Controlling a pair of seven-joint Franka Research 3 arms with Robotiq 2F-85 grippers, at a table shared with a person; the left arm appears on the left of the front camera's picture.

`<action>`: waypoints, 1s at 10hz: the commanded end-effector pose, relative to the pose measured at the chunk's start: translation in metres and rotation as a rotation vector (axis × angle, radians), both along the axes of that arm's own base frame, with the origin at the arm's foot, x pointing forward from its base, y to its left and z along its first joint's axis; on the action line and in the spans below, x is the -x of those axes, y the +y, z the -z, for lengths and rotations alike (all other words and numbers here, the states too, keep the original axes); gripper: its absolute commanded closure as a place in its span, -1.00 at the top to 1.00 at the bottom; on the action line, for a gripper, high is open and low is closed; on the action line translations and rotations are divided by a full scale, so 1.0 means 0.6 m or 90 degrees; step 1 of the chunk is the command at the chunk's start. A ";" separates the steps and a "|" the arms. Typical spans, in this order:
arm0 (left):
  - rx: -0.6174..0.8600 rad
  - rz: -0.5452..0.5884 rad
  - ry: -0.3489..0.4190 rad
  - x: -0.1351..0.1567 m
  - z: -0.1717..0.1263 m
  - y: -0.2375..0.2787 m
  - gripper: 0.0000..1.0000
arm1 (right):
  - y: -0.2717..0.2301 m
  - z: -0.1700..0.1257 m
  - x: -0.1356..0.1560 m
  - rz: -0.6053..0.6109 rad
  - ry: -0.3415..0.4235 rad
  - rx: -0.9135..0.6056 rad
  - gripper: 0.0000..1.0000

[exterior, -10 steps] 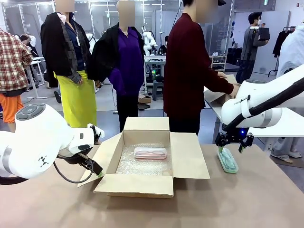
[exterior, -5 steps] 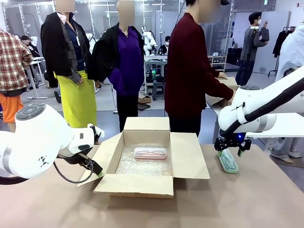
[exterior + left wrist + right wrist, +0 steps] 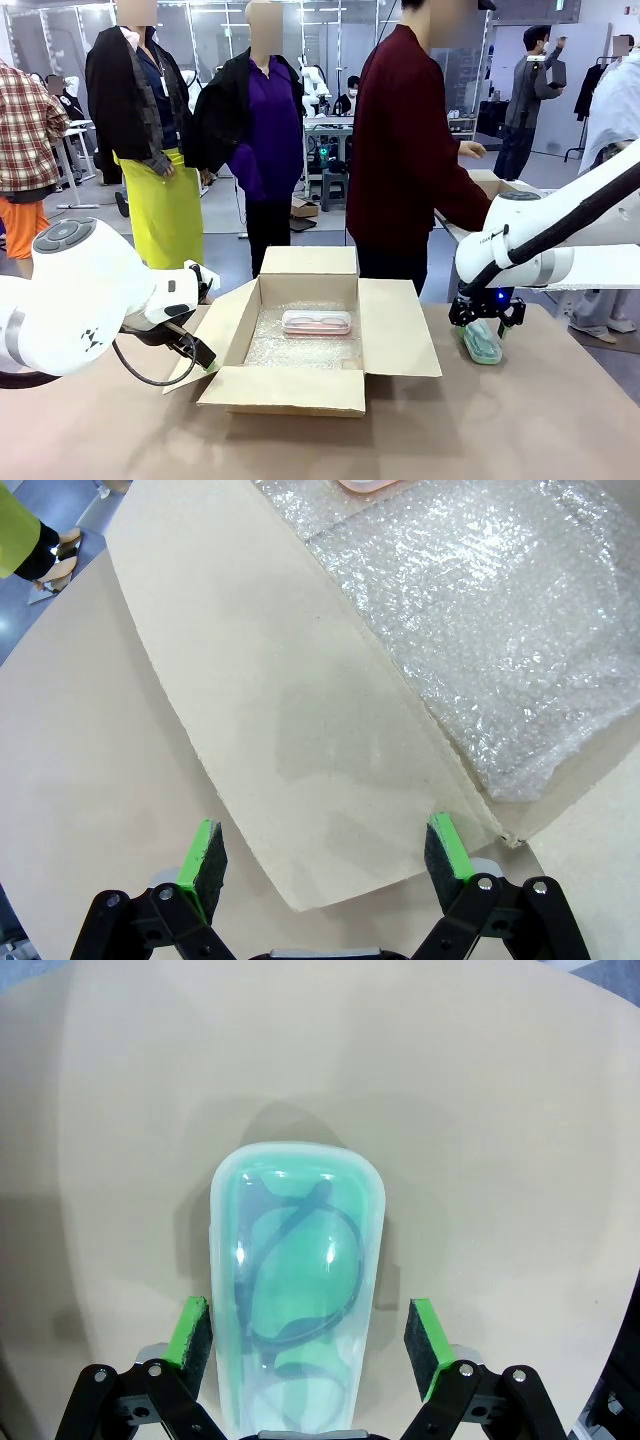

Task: Pack the glasses set securely to prepare it for shipping.
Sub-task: Put the Glasses case from the right side of the table into the Package Box.

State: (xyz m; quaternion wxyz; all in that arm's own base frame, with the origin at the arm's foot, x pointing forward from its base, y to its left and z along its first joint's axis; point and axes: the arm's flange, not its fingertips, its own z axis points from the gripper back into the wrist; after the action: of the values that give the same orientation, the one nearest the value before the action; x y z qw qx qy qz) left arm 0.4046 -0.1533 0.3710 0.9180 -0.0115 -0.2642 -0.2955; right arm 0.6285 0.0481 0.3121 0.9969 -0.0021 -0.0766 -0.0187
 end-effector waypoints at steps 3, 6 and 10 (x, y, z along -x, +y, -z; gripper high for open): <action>0.002 -0.002 -0.001 0.002 -0.002 0.003 1.00 | 0.010 -0.001 -0.014 0.015 0.002 0.006 0.40; 0.002 -0.002 -0.001 0.002 -0.002 0.003 1.00 | 0.010 0.002 -0.016 0.020 0.010 0.012 -0.24; 0.002 -0.002 -0.001 0.002 -0.002 0.003 1.00 | 0.009 -0.044 -0.005 0.023 0.013 0.005 -0.96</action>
State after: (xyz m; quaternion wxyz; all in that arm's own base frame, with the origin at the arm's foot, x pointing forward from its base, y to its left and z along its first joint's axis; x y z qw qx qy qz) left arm 0.4046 -0.1534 0.3710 0.9180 -0.0115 -0.2642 -0.2955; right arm 0.6353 0.0492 0.3227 0.9973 -0.0030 -0.0706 -0.0218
